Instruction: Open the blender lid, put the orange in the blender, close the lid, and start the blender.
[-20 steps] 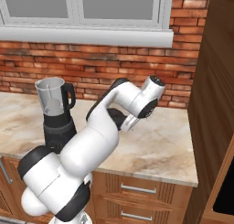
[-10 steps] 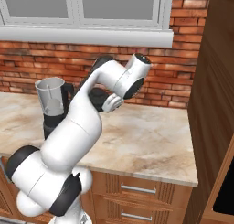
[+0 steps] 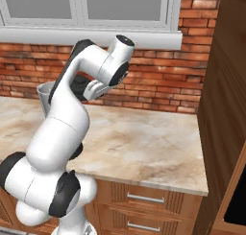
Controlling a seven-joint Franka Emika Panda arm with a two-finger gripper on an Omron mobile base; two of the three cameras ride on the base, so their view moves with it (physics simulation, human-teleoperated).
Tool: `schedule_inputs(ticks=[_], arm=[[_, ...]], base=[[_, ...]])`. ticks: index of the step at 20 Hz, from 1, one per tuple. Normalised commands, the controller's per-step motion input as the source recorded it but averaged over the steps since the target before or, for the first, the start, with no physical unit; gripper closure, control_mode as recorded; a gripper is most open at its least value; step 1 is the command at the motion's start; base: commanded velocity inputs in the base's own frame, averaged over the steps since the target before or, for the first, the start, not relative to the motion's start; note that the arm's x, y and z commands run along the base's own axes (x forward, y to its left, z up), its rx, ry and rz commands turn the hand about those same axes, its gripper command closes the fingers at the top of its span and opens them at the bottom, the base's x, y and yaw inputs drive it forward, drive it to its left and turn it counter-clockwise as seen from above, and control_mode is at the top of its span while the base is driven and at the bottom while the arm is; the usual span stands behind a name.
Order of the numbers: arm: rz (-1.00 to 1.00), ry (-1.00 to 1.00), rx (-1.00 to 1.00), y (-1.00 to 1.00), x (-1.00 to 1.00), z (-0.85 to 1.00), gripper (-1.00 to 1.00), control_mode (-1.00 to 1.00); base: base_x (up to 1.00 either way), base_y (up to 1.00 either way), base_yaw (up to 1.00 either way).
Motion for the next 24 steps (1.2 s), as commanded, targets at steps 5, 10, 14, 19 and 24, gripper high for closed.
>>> schedule_inputs(ticks=[5, 10, 14, 19, 24], arm=[[0.00, 0.00, 0.00, 0.67, 0.17, 0.38, 1.00, -1.00], [0.00, 0.00, 0.00, 0.61, 0.17, 0.21, 1.00, -1.00], [0.00, 0.00, -0.03, 0.47, 0.12, 0.02, 1.00, -1.00], [0.00, 0.00, -0.08, 0.46, 0.11, 0.00, 1.00, -1.00], [0.00, 0.00, -0.05, 0.35, 0.19, 0.00, 1.00, -1.00]], base=[[0.00, 0.00, 0.00], [0.00, 0.00, 0.00], [0.00, 0.00, 0.00], [0.00, 0.00, 0.00], [0.00, 0.00, 0.00]])
